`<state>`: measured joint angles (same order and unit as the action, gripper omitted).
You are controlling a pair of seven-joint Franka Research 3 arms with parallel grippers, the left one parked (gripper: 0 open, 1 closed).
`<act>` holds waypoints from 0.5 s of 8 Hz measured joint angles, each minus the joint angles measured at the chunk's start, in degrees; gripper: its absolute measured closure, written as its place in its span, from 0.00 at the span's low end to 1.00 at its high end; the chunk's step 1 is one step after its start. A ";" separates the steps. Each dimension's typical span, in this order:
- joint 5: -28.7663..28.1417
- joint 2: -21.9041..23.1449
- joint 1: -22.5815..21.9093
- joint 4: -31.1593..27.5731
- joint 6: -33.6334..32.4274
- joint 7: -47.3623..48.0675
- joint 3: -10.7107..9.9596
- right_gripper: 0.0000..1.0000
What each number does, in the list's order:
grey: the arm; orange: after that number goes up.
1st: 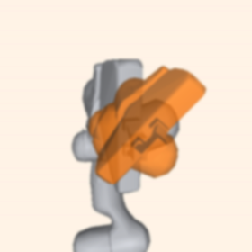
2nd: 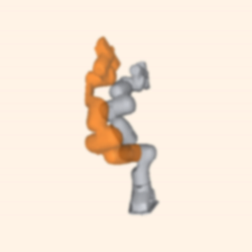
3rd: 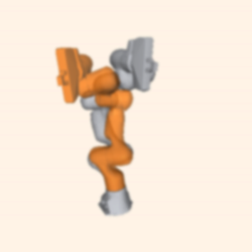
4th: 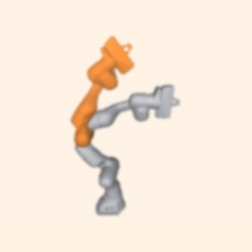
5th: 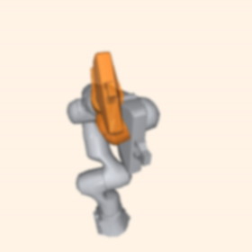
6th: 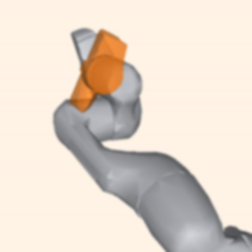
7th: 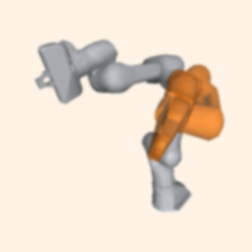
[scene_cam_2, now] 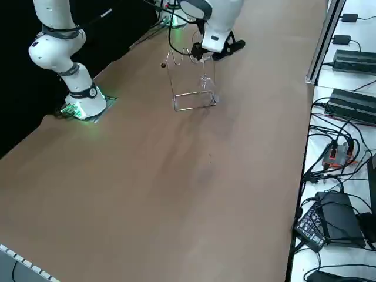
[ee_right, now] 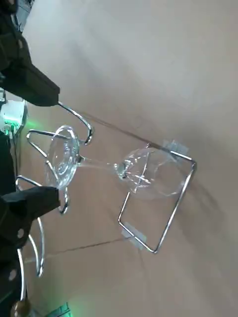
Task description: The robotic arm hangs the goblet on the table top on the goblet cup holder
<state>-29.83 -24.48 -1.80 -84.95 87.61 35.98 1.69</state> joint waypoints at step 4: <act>4.27 3.83 2.59 3.31 0.28 -8.34 -0.19 0.00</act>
<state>-25.57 -20.65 0.79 -81.65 87.89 27.64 1.50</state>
